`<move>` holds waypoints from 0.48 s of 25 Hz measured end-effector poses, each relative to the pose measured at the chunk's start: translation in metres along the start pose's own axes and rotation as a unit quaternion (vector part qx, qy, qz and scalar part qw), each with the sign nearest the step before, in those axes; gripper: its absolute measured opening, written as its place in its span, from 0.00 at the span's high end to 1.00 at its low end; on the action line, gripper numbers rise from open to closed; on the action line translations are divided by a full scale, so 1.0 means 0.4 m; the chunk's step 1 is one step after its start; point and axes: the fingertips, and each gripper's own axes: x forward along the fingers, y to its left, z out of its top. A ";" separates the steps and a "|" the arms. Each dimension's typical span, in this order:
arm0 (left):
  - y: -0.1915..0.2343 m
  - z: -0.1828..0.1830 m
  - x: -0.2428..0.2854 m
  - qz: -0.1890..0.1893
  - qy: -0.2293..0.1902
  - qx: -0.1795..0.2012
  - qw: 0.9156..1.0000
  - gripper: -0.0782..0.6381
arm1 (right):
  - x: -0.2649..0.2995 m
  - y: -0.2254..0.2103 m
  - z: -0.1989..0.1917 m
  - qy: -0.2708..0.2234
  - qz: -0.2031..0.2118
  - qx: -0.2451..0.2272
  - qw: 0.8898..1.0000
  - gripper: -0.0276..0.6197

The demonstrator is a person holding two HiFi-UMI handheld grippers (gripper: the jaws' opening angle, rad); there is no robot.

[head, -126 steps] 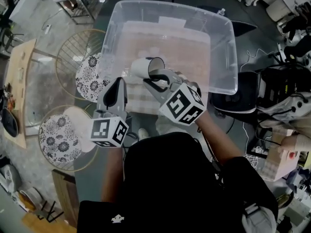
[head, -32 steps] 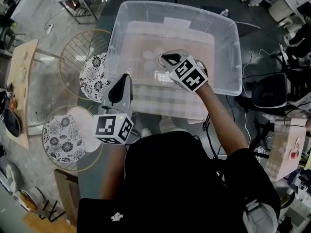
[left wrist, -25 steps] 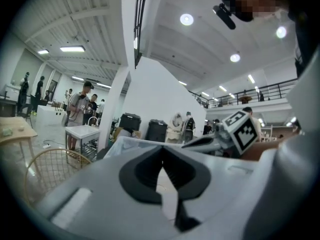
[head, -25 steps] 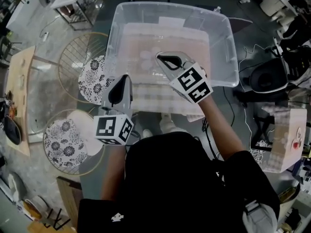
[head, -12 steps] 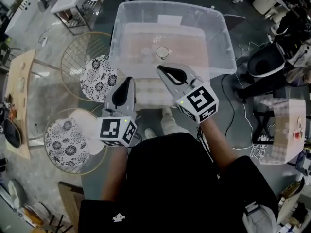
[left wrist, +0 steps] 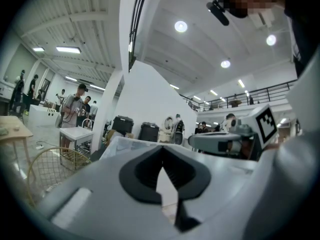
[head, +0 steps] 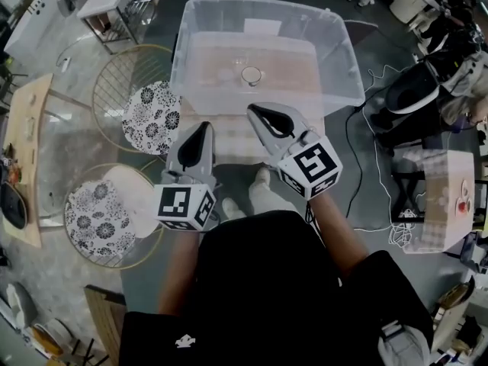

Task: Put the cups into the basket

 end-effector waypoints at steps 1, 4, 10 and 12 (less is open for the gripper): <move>-0.007 -0.002 -0.003 -0.001 0.000 0.000 1.000 0.88 | -0.004 0.001 -0.001 0.001 -0.006 -0.004 1.000 0.95; -0.030 -0.008 -0.005 -0.006 0.002 0.006 1.000 0.88 | -0.014 0.004 -0.007 0.004 -0.011 -0.011 1.000 0.95; -0.088 0.010 -0.004 -0.009 -0.003 0.027 1.000 0.88 | -0.064 0.007 0.008 -0.028 0.000 0.000 1.000 0.95; -0.107 0.018 -0.003 -0.007 -0.005 0.031 0.999 0.88 | -0.082 0.009 0.017 -0.039 0.006 0.001 0.999 0.95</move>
